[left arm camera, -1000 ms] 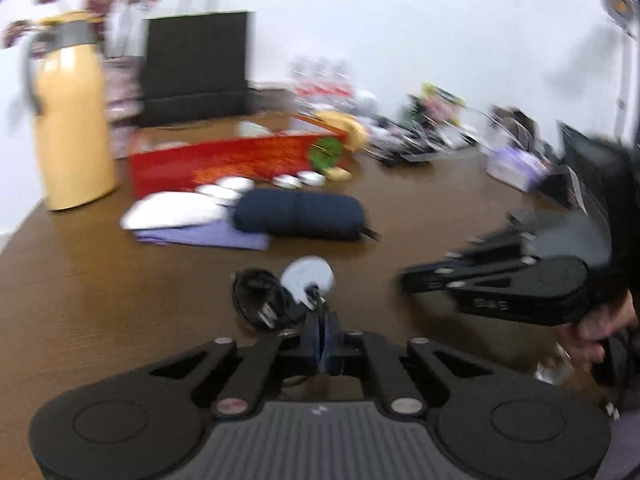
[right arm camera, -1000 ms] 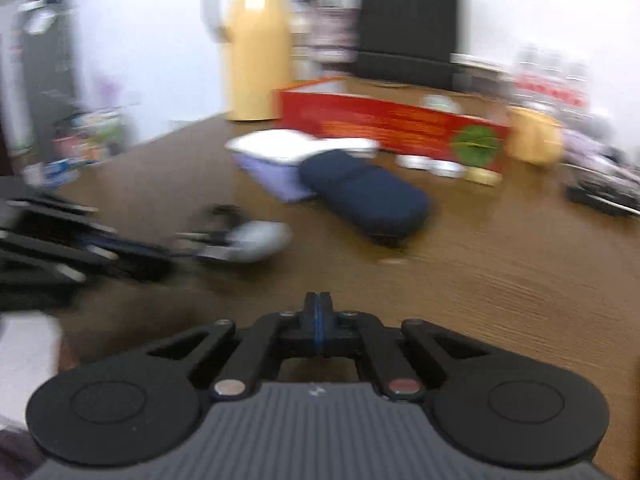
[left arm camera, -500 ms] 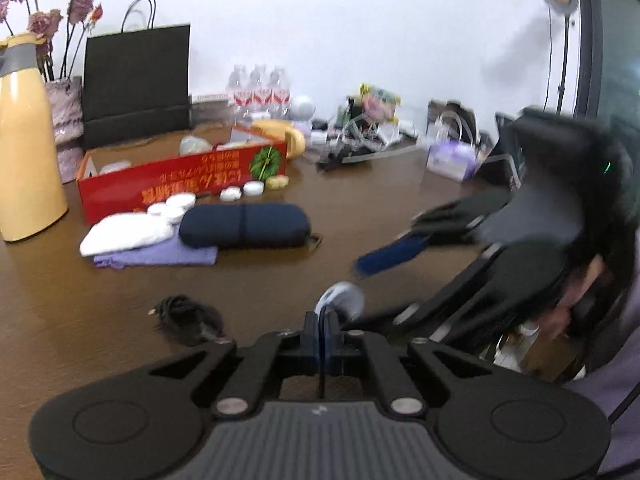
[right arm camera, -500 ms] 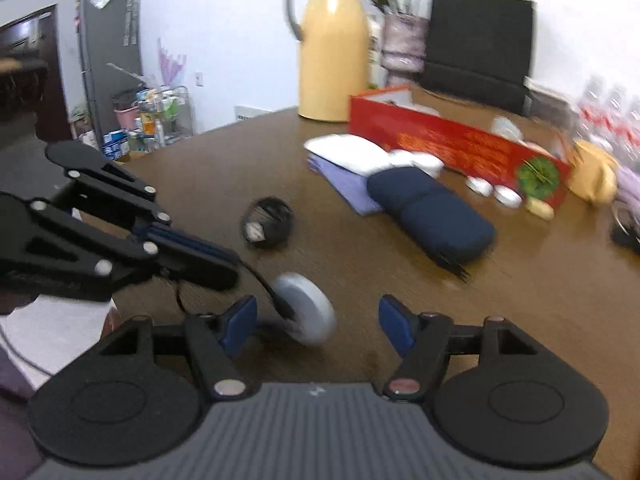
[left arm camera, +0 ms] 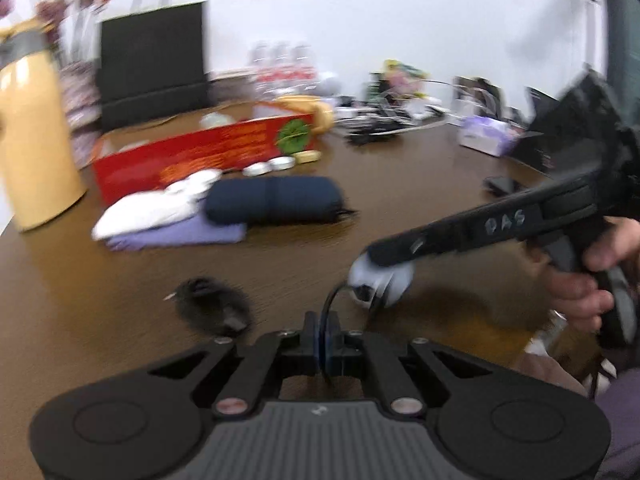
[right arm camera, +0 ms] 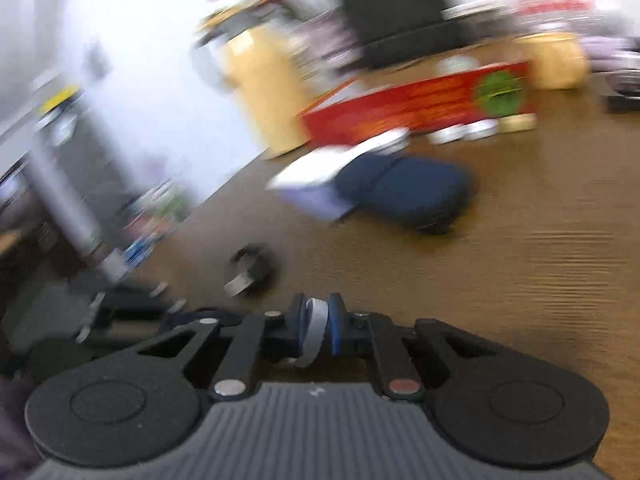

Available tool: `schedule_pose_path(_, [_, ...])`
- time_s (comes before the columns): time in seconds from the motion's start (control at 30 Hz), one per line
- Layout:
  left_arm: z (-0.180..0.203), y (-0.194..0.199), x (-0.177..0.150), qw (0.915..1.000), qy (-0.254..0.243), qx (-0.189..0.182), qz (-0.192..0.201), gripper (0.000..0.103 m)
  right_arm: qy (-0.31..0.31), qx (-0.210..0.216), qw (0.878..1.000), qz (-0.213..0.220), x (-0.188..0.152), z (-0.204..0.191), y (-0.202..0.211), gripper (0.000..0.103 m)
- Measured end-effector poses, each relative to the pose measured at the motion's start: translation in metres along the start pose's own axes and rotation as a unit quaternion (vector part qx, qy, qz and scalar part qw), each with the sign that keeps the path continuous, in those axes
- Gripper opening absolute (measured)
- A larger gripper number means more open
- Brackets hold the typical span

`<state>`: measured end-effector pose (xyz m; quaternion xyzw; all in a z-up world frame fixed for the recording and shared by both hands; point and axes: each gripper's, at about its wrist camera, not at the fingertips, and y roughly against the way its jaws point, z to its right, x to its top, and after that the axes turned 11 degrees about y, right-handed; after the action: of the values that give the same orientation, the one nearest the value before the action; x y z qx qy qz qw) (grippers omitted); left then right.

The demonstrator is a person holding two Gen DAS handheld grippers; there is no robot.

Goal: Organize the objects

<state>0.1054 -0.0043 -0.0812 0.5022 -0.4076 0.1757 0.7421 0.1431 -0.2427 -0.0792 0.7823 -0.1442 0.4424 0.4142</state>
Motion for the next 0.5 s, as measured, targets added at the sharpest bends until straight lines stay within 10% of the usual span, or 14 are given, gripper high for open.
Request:
schedule_pose_path(0.23, [-0.021, 0.015, 0.017, 0.9965, 0.069, 0.014, 0.046, 0.001, 0.005, -0.126, 0.992, 0.008, 0.004, 0.010, 0.019, 0.013])
schedule_pose_path(0.5, [-0.005, 0.011, 0.025, 0.9970, 0.049, 0.027, 0.054, 0.002, 0.060, -0.163, 0.985, 0.008, -0.004, 0.000, 0.023, 0.063])
